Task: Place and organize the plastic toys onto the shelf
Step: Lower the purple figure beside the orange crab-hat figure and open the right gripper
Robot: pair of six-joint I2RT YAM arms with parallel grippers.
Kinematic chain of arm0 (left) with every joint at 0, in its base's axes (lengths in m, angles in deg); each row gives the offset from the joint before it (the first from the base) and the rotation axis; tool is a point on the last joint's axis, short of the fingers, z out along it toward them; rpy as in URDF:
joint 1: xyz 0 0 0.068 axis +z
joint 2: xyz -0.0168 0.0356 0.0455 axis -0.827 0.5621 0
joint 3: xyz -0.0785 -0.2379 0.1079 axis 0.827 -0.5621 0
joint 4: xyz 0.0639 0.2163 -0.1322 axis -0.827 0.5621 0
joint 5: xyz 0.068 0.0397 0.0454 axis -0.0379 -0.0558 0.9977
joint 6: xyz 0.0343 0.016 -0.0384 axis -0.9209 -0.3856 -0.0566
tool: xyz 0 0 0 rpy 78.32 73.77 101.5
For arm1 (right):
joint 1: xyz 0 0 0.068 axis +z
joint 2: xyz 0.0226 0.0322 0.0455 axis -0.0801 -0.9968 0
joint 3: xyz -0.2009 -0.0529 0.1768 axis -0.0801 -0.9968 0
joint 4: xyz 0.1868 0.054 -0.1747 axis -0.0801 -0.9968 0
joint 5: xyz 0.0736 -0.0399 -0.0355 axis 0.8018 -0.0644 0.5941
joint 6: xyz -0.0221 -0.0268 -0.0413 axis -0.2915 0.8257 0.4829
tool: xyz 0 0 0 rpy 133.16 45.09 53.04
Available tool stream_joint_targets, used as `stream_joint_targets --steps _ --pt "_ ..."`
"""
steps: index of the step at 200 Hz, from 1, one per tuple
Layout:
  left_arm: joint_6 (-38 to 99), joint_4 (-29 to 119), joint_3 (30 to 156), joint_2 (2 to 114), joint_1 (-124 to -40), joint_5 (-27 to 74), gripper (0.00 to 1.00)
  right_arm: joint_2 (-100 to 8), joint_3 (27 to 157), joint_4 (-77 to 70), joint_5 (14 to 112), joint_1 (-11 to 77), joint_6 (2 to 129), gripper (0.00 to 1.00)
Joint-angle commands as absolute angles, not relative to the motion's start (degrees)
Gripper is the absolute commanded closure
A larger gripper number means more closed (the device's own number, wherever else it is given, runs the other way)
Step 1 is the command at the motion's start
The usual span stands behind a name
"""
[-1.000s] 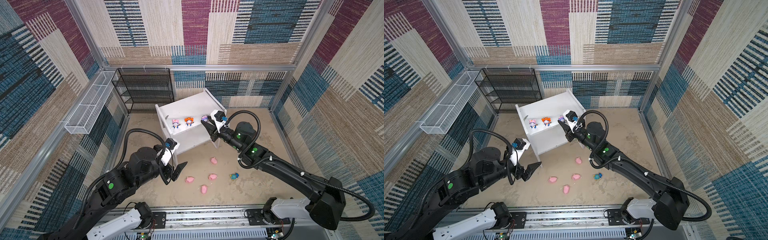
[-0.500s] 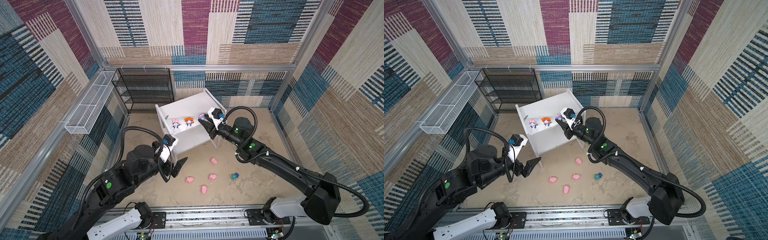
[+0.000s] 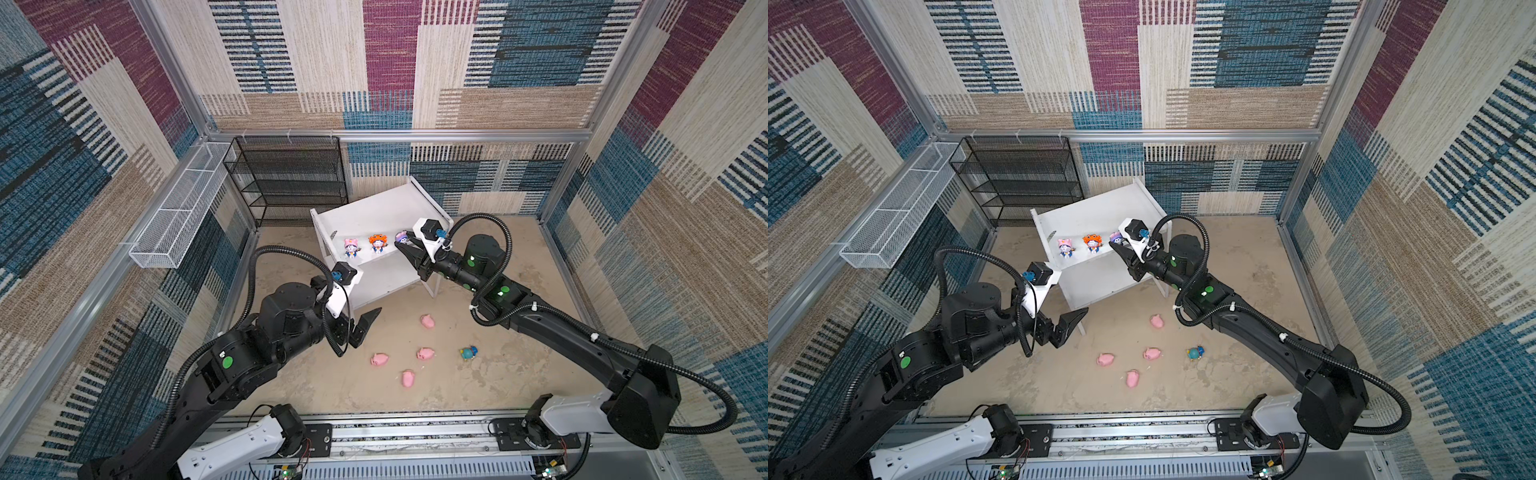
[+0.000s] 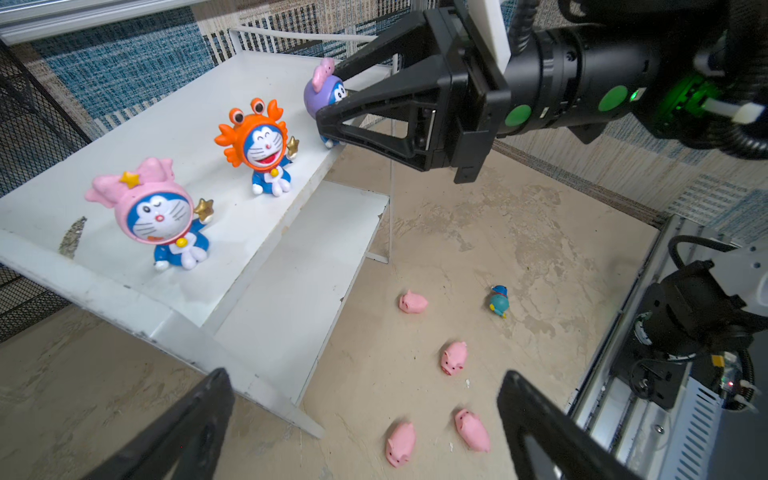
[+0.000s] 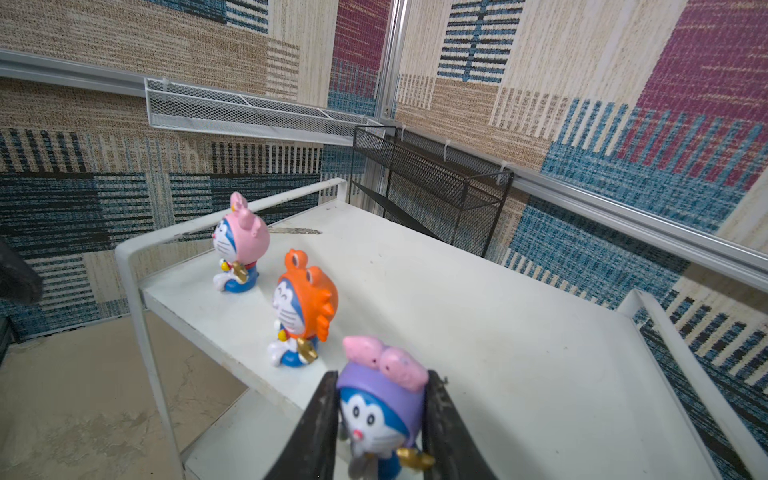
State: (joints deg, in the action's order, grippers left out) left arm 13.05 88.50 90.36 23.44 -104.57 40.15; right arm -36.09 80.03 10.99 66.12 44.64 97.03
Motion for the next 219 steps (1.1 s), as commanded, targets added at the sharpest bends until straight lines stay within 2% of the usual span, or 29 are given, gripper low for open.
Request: stream_joint_targets --steps 1,219 --pt "11.76 87.02 90.6 23.26 -104.52 39.92 0.01 -36.61 80.93 10.72 65.26 44.62 97.03 0.69" --pt "11.74 87.15 89.93 22.5 -104.57 40.14 0.01 -36.82 82.09 9.33 64.11 43.98 98.22 0.51"
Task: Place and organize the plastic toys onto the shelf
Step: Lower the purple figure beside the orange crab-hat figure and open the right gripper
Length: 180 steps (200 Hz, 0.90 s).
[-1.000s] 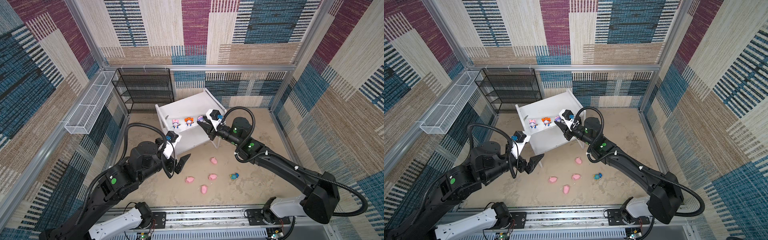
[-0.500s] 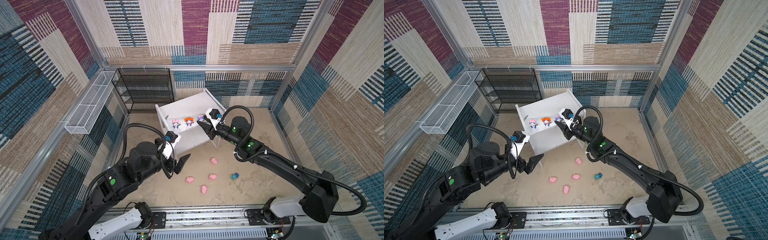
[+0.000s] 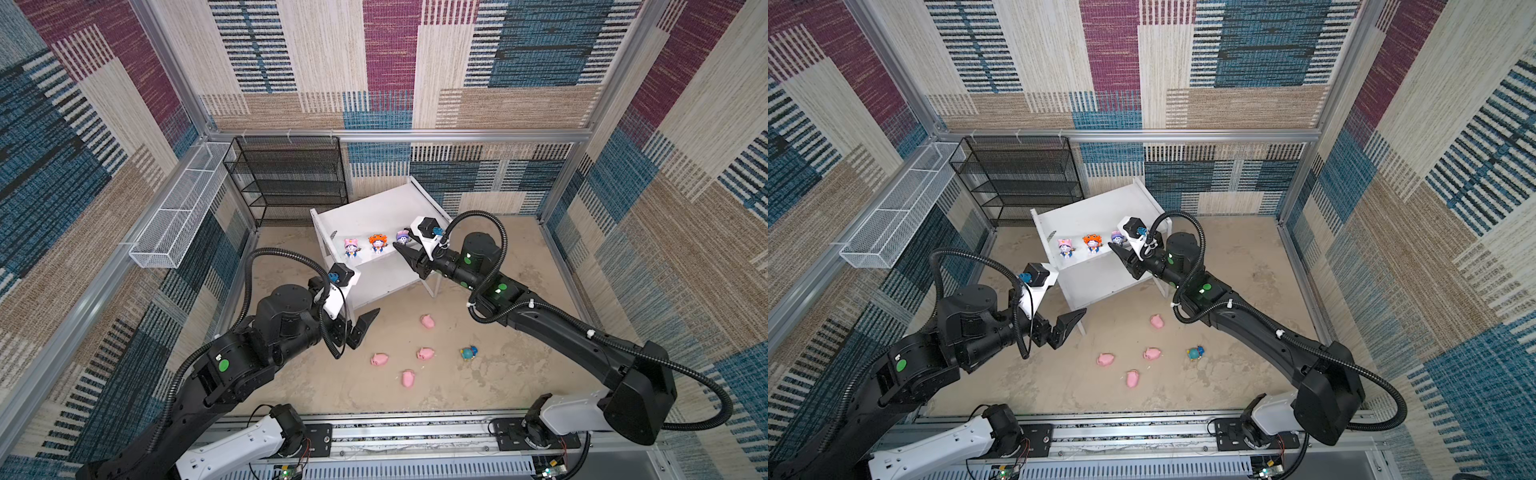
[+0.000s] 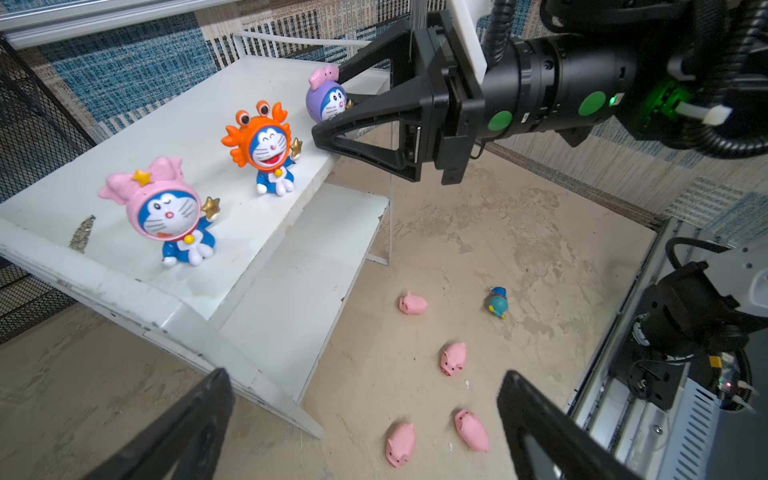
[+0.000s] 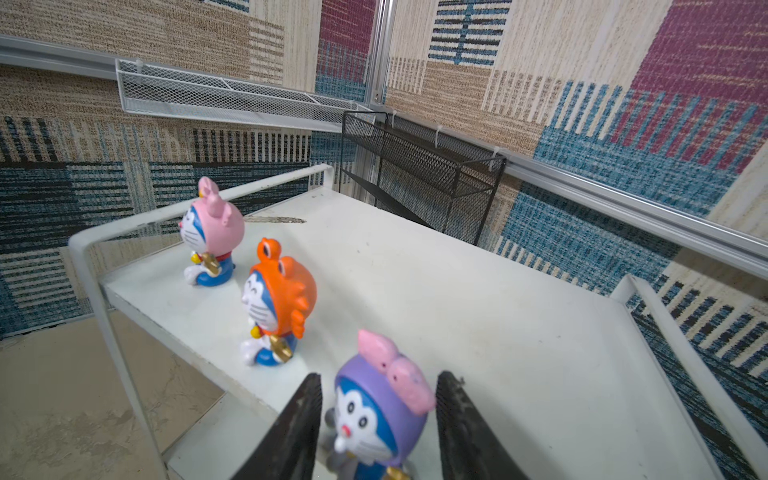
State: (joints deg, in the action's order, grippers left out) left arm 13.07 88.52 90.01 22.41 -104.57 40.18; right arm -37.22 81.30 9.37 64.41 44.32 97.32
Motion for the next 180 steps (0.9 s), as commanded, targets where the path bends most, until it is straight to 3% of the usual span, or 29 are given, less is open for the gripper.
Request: stream_joint_targets --steps 1,96,135,151,180 --pt "11.76 87.17 89.9 22.47 -104.57 40.18 0.01 -36.81 82.09 9.31 64.19 43.97 98.23 0.51" --pt "12.39 87.47 90.23 22.45 -104.53 40.05 0.01 -31.86 79.74 7.29 67.06 43.18 99.38 0.4" --pt "12.48 87.38 90.24 22.47 -104.54 39.99 0.01 -28.92 77.43 5.79 66.26 43.18 98.48 0.4" --pt "12.48 87.36 90.31 22.61 -104.55 39.96 0.01 -27.87 76.15 6.19 66.11 43.18 97.38 0.44" --pt "12.65 87.3 90.36 22.71 -104.49 39.66 0.01 -27.3 74.57 6.86 67.15 43.18 96.26 0.65"
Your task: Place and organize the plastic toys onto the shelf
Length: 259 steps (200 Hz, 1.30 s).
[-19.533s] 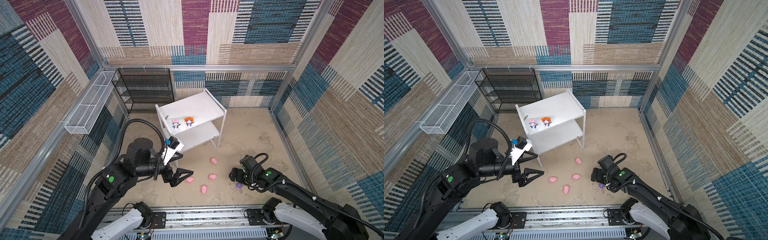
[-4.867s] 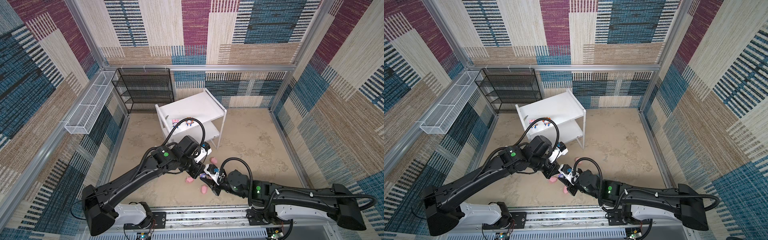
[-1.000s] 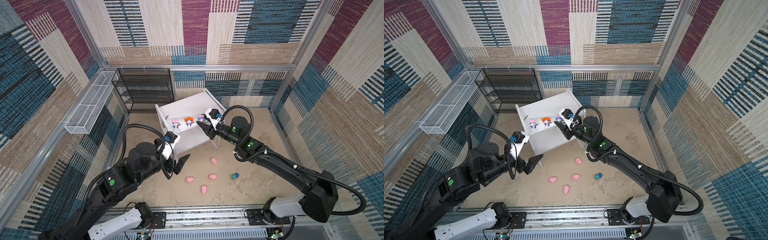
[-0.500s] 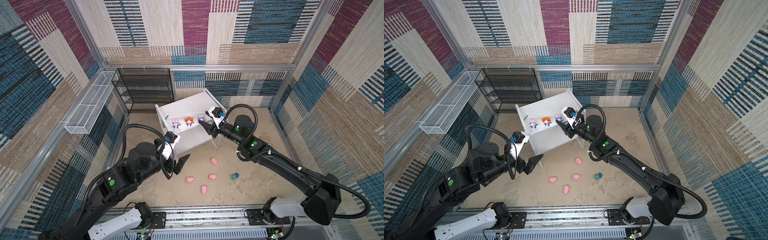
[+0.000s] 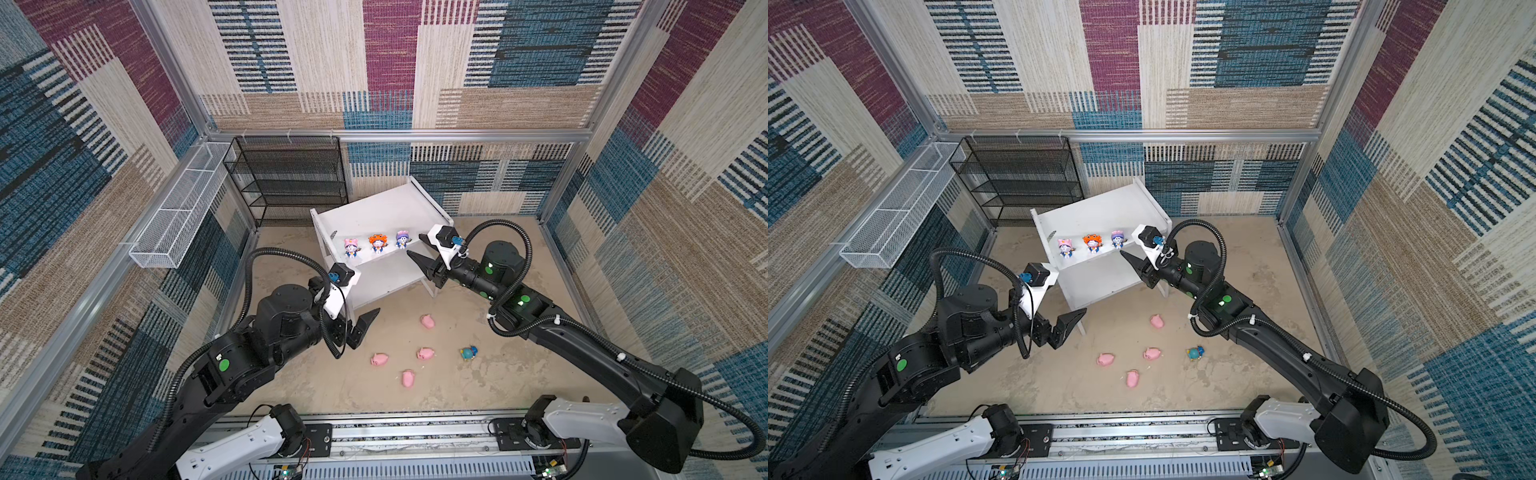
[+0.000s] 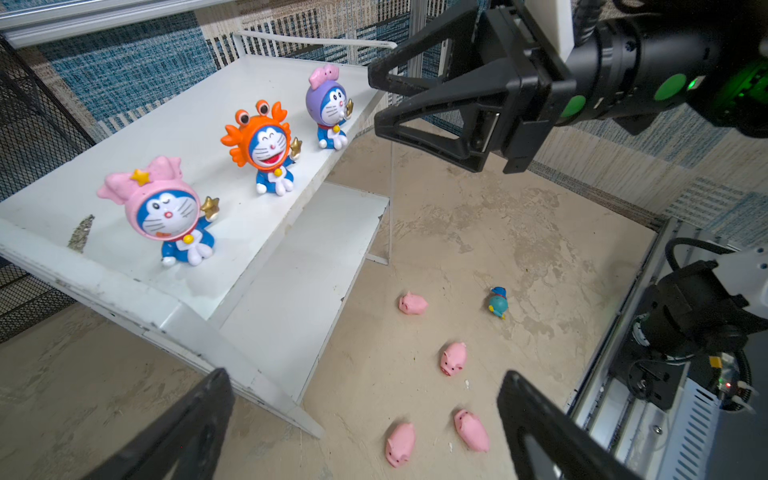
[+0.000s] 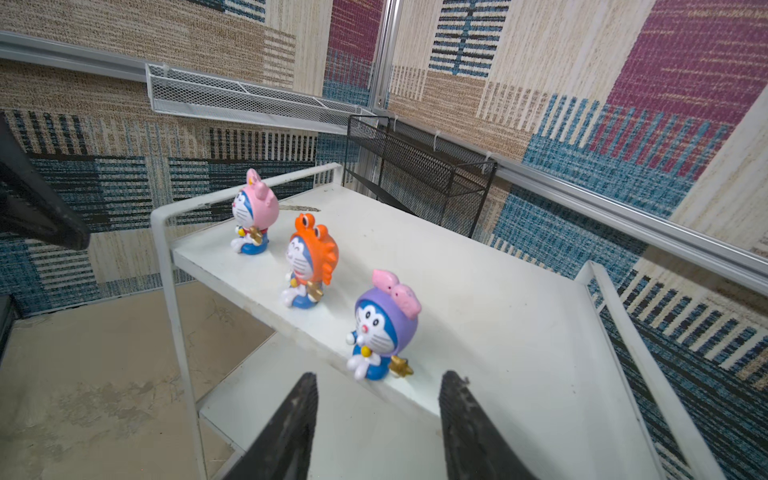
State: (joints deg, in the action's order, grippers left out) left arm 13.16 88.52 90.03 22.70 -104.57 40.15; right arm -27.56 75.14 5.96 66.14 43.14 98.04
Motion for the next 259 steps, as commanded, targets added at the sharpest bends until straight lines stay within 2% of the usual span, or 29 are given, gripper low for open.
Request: stream_joint_targets --steps 1,27,67,259 --pt "12.65 87.25 90.34 22.71 -104.49 39.59 0.01 -27.34 74.6 6.85 67.25 43.18 96.28 0.65" --pt "12.79 87.45 90.24 22.63 -104.54 39.61 0.01 -28.01 74.63 7.48 68.67 43.18 95.79 0.77" --pt "12.9 87.53 90.23 22.28 -104.53 39.69 0.01 -29.73 75.75 7.81 70.36 43.18 95.78 0.85" --pt "12.64 87.73 89.64 21.93 -104.5 40.04 0.01 -33.1 77.62 8.68 69.76 43.2 96.35 0.86"
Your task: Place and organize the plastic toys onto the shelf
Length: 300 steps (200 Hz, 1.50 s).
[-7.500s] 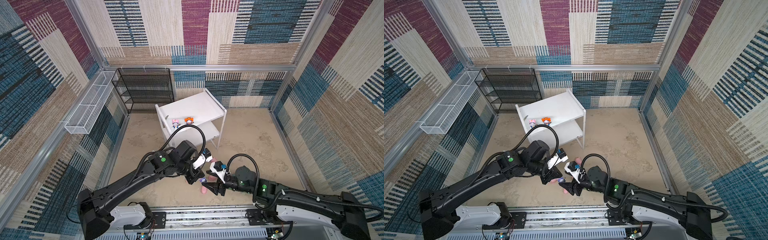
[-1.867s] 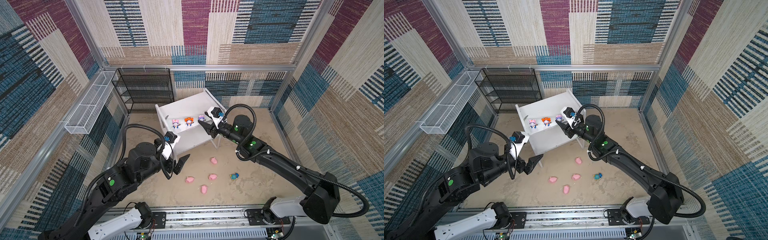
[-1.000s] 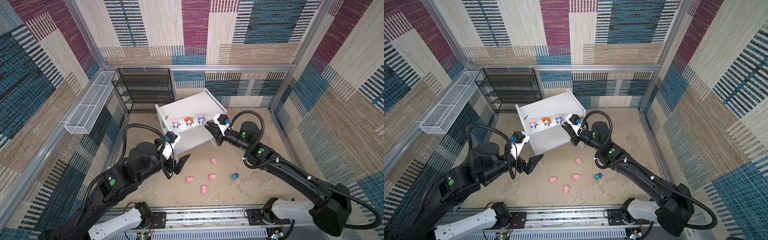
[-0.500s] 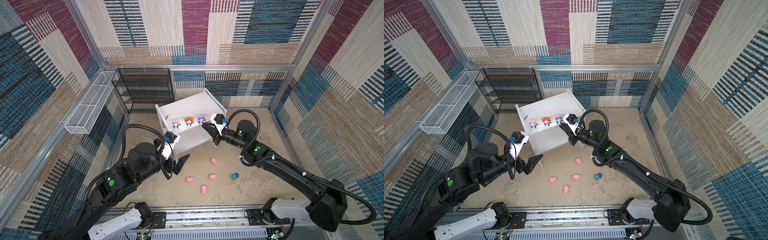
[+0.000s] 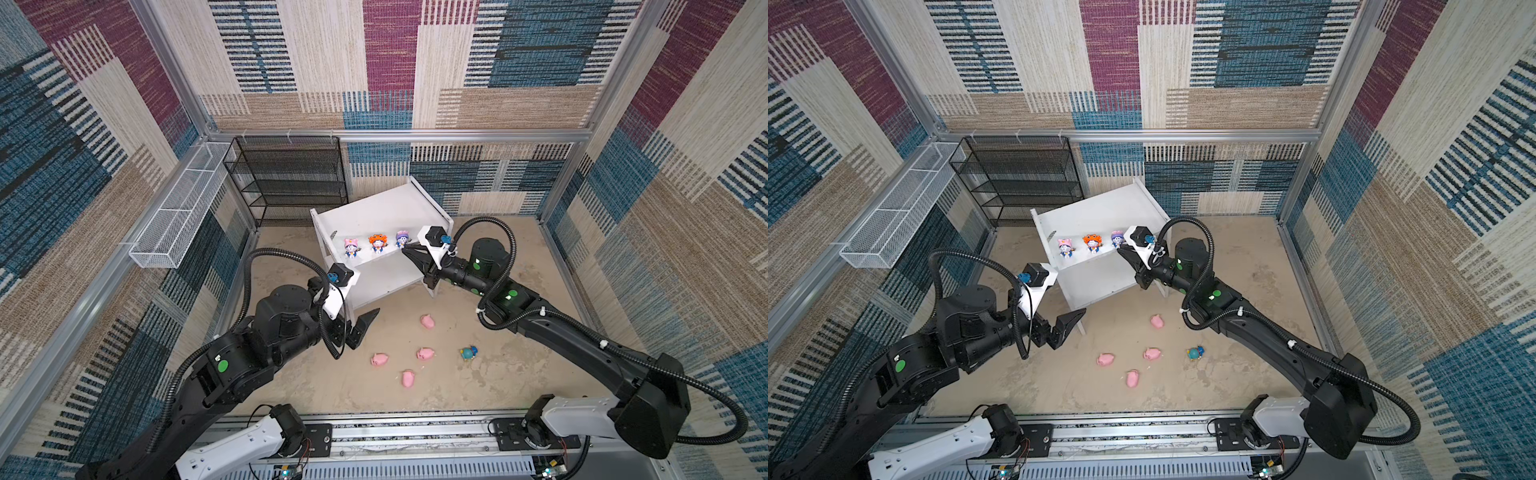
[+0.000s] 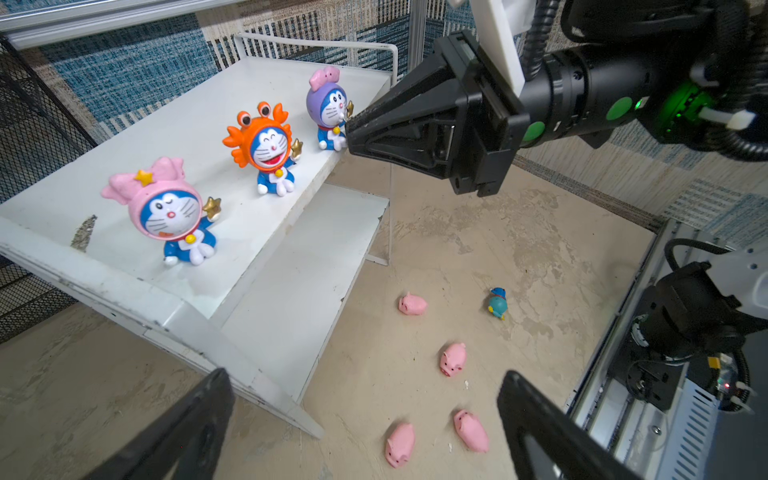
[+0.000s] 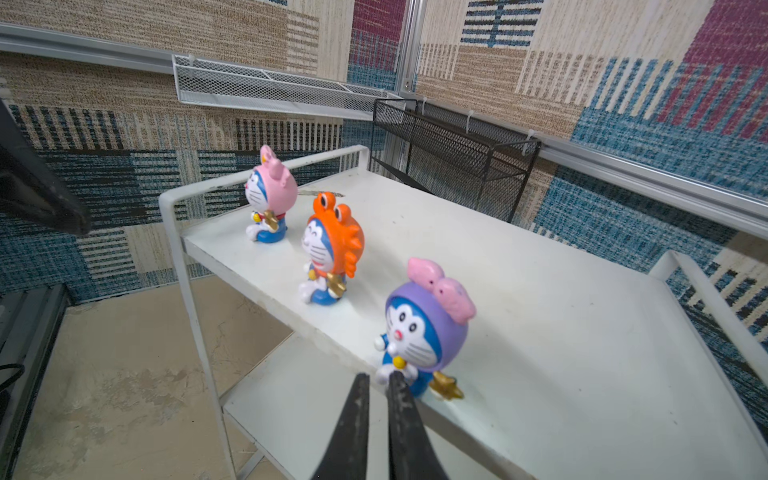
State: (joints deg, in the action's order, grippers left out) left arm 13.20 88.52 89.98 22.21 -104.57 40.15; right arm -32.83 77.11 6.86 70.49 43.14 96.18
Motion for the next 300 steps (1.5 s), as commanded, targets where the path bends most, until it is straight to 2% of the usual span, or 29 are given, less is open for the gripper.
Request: stream_joint_targets --steps 1,233,300 --pt "12.65 87.73 89.63 21.93 -104.49 40.05 0.01 -33.15 77.62 8.68 69.69 43.19 96.41 0.86" --pt "12.9 87.9 89.22 21.4 -104.53 40.24 0.01 -34.23 79.1 7.72 68.09 43.0 97.93 0.86" --pt "13.08 87.82 89.05 21.61 -104.55 40.41 0.01 -29.41 77.39 4.4 67.63 43.0 97.81 0.85"
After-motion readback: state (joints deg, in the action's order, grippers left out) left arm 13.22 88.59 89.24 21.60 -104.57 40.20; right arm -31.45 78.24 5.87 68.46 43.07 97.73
